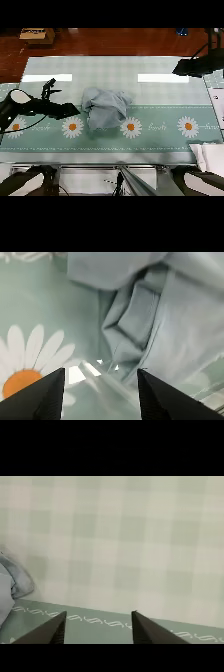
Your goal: Fold the shirts.
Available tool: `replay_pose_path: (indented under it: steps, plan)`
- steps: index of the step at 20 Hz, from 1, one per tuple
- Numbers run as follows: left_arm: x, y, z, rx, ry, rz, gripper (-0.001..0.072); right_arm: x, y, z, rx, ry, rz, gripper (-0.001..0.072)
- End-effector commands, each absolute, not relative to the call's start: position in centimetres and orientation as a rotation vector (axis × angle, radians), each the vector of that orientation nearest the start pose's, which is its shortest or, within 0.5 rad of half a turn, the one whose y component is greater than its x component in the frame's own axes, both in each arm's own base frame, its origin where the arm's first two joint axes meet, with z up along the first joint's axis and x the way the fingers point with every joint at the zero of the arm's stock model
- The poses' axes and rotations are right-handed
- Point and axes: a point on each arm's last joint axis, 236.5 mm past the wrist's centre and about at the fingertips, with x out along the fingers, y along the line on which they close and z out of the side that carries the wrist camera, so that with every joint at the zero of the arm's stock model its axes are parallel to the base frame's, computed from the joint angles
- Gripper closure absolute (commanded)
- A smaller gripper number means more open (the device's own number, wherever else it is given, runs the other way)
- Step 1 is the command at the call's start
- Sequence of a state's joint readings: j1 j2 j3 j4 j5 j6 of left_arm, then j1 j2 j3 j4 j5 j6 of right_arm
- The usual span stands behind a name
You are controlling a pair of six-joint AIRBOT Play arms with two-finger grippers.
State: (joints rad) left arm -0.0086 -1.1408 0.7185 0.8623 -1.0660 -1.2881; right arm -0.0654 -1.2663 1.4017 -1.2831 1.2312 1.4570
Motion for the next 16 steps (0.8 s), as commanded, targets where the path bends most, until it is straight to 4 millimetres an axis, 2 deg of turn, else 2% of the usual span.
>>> replay_pose_path:
  steps: [1, 5, 9, 12, 13, 14, 15, 16]
  plan:
    - [31.9, -15.0, -5.4, -0.686, 1.316, -0.494, 0.0160, 40.8, 3.4, 10.3, 0.290, 1.094, 0.277, 0.0219]
    - [35.0, -16.0, -7.5, -0.701, 1.334, -0.505, 0.0160, 40.0, 4.4, 10.3, 0.298, 1.120, 0.327, 0.0219]
    - [38.1, -17.0, -8.7, -0.681, 1.345, -0.526, 0.0163, 40.0, 5.2, 10.7, 0.329, 1.114, 0.355, 0.0219]
    - [39.8, -17.7, -9.5, -0.694, 1.357, -0.518, 0.0211, 39.9, 5.6, 10.8, 0.343, 1.112, 0.367, 0.0219]
    - [40.0, -18.1, -9.6, -0.688, 1.363, -0.531, 0.0355, 39.8, 5.6, 10.8, 0.343, 1.115, 0.369, 0.0219]
    - [40.1, -18.7, -9.7, -0.670, 1.364, -0.550, 0.0395, 39.7, 5.7, 10.8, 0.343, 1.121, 0.371, 0.0219]
    - [40.0, -19.2, -9.8, -0.663, 1.374, -0.567, 0.0511, 39.6, 5.7, 10.7, 0.342, 1.126, 0.374, 0.0219]
    - [39.7, -19.7, -9.8, -0.656, 1.390, -0.592, 0.0679, 39.5, 5.6, 10.7, 0.338, 1.129, 0.373, 0.0219]
